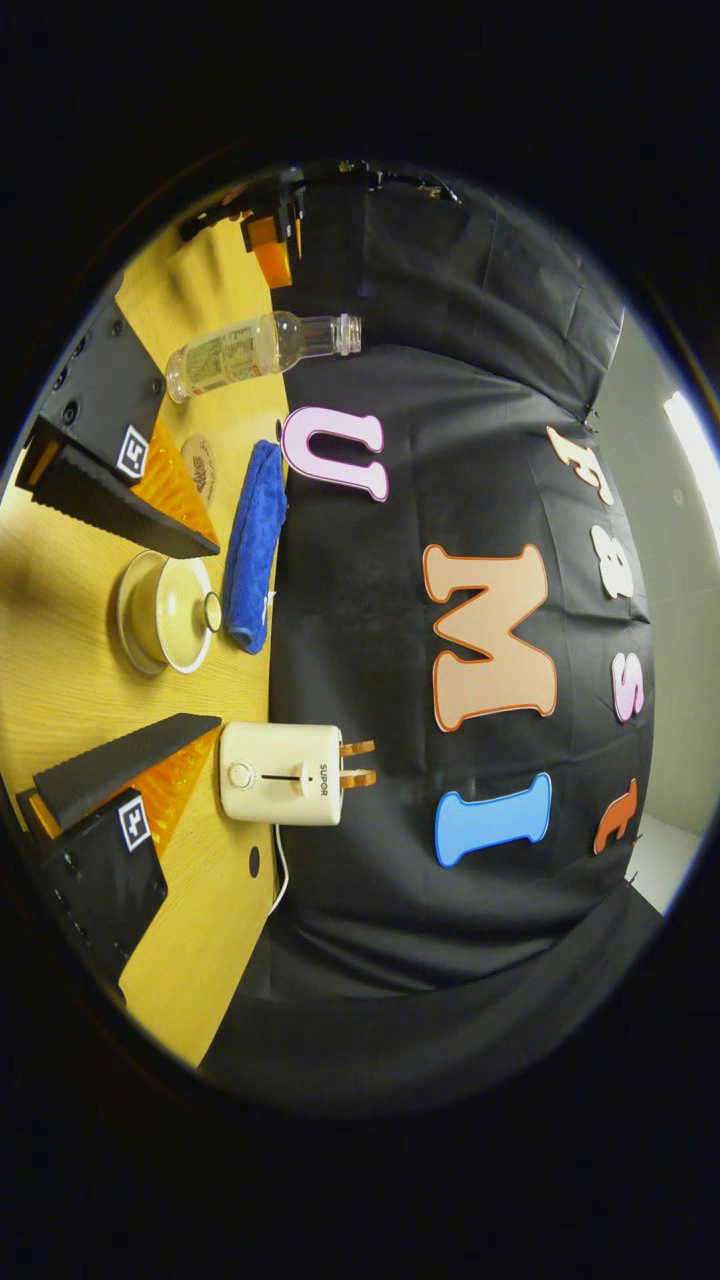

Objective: Open the teacup lid with one hand, grasp the water bottle and pour water into the teacup with the other hand; after pouring, place the water bottle on the coaster and then close the teacup lid.

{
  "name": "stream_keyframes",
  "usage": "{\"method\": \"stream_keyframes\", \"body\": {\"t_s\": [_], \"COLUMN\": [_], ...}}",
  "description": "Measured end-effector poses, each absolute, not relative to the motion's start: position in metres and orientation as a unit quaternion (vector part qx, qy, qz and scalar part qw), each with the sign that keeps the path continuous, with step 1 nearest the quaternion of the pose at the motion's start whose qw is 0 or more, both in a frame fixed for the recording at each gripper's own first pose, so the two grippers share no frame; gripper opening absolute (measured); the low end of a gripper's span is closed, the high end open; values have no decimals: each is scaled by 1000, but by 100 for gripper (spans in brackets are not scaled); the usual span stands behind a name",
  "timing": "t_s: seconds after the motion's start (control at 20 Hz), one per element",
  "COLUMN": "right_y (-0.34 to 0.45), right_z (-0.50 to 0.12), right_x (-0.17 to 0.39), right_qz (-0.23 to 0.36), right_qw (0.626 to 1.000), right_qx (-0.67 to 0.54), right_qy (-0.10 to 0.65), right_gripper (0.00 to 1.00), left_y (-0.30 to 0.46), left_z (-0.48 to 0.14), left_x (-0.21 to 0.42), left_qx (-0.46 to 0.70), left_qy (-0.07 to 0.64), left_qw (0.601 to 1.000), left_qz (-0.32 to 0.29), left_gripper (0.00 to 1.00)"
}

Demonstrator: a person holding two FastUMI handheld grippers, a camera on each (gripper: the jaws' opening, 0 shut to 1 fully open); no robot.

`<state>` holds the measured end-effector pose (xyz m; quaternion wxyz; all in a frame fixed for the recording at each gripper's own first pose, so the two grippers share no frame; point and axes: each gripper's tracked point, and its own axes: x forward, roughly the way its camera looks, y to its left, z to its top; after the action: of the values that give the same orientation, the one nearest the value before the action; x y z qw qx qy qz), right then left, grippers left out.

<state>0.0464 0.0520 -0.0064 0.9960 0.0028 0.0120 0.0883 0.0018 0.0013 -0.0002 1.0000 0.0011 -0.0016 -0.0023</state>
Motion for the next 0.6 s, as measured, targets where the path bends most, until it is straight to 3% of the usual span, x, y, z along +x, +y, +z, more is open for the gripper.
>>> {"method": "stream_keyframes", "body": {"t_s": [0.6], "right_y": [78], "right_z": [-28], "right_x": [101], "right_qz": [112], "right_qw": [991], "right_qx": [-6], "right_qy": [71], "right_gripper": [96], "left_y": [2], "left_z": [0], "left_x": [2], "left_qx": [2], "left_qy": [-1], "left_qw": [1000], "left_qz": [-2], "left_gripper": [93]}}
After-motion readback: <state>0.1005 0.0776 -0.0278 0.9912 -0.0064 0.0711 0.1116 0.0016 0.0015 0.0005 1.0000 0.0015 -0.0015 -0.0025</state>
